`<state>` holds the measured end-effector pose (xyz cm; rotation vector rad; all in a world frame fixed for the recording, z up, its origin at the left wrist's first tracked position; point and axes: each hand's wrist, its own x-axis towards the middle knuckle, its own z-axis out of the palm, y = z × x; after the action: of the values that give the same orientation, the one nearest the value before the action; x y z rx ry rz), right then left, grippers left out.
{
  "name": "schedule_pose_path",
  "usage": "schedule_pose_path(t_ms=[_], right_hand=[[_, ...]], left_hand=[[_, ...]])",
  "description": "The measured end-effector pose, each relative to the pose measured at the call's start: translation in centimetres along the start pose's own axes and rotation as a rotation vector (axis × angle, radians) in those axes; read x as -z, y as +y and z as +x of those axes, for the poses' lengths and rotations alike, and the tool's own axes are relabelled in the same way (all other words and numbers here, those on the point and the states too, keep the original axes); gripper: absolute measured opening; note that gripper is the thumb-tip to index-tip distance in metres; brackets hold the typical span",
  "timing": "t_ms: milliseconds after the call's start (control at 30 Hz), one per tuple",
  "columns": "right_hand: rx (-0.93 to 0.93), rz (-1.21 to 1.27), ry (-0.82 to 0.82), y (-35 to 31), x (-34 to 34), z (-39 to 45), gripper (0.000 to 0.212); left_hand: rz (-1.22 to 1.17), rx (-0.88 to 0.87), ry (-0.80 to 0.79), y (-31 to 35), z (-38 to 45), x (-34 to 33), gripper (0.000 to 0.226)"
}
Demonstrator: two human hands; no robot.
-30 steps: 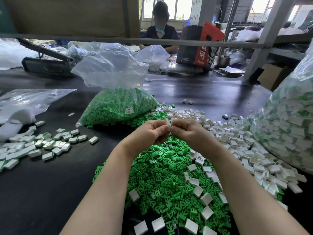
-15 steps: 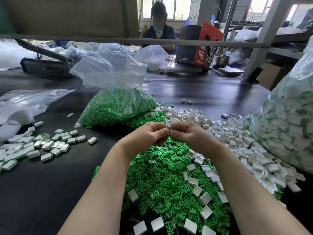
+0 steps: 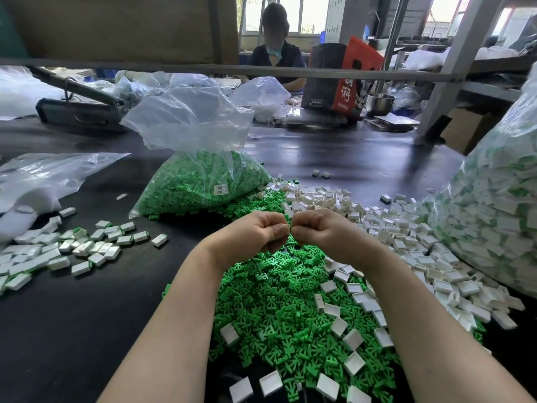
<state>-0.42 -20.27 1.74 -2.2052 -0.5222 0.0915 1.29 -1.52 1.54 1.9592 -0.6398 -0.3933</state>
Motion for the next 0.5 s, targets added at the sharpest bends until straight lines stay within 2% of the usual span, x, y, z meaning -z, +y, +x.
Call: schedule_pose_path(t_ms=[233,500], right_hand=[[-0.007,-0.021,-0.051,-0.15,0.05,-0.03,0.019],[0.006,0.035,0.009,-0.31,0.08,-0.03,0.02]], left_hand=[[0.015,0.025,-0.033,0.01,-0.11,0.15,0.031],[-0.016,0.025,0.029,-0.12,0.15,0.32,0.024]])
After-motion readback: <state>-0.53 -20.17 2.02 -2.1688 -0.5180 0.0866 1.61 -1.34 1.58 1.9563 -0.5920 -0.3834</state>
